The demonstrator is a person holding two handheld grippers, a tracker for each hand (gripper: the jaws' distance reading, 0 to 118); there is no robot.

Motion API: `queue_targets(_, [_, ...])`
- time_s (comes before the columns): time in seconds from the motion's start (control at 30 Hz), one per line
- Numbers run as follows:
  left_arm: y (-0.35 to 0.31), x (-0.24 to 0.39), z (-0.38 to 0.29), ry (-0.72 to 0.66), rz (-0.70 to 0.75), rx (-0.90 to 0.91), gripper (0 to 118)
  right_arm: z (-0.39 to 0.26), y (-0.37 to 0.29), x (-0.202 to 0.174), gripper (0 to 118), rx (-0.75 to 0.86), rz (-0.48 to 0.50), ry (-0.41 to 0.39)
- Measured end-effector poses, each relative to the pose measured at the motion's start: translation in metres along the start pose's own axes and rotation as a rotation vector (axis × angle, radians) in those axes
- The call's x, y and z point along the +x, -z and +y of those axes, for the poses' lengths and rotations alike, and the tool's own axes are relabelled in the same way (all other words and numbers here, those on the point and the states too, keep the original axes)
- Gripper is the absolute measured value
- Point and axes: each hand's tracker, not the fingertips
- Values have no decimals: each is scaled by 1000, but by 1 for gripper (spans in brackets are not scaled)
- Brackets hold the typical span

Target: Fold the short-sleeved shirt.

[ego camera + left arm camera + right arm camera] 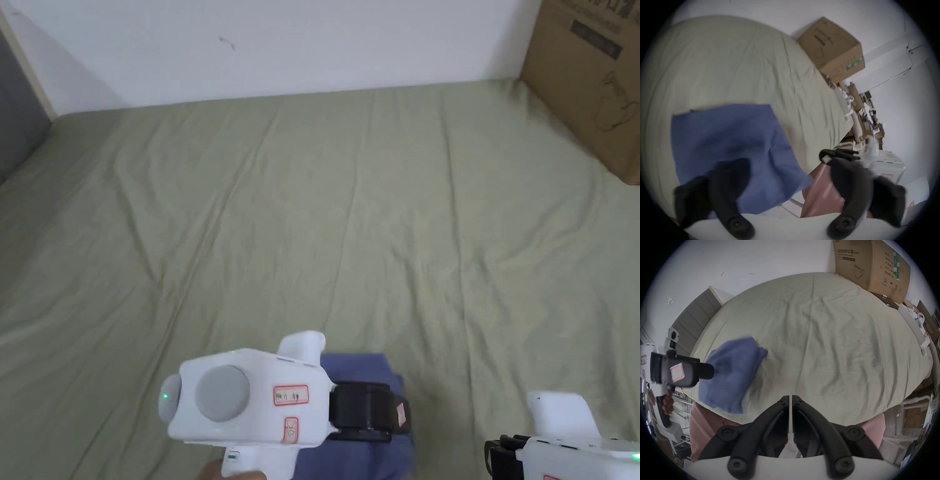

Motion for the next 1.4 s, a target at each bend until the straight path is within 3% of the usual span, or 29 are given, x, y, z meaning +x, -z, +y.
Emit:
queue_targets(0.03, [-1,-3,-2,2,38,12,111,-2,-1,3,4,0,-4,6])
queue_targets(0.07, [-3,-6,-3,-7,57,48,108,-3,-2,6,4,-1,-8,14])
queue_targets(0.13, [-26,-20,-5,-57,93,93,87,-7,-3,8,4,-5,-9,27])
queue_targets(0.17, [-36,-29,-6,-94,73,125,68,-8,-4,8,4,-6,-10,31])
queue_targets(0.2, [-48,-30,-7,-122,49,158,33,-9,-3,9,4,-9,-11,32])
queue_targets(0.23, [-55,-38,-8,-137,48,175,7,-10,-2,9,4,-11,-9,32])
queue_targets(0.27, [-60,-45,-9,-123,91,176,1,-9,1,10,4,-14,-9,34])
queue_targets(0.37, [-55,-50,-13,-92,247,155,0,-8,8,6,4,-20,6,37])
queue_targets(0.5, [-20,-51,-22,-188,58,96,0,-5,12,-3,4,-20,18,20])
queue_targets(0.73, [44,-6,-22,-95,21,6,0,-9,7,-4,4,-29,17,-5])
queue_targets(0.83, [67,12,-24,9,64,-70,0,-12,5,0,4,-40,5,-3])
queue_targets(0.97, [78,22,-29,-35,-56,-96,0,-12,1,1,4,-45,0,16])
queue_targets(1.13, [44,17,-29,-32,-67,-14,0,-6,-4,-13,4,-32,0,-13])
queue_targets(1.23, [-1,-1,-33,-70,-90,95,0,5,-4,-28,4,-27,54,-32])
queue_targets(1.4, [-79,-60,-62,-170,13,254,0,35,8,-79,4,9,118,-170])
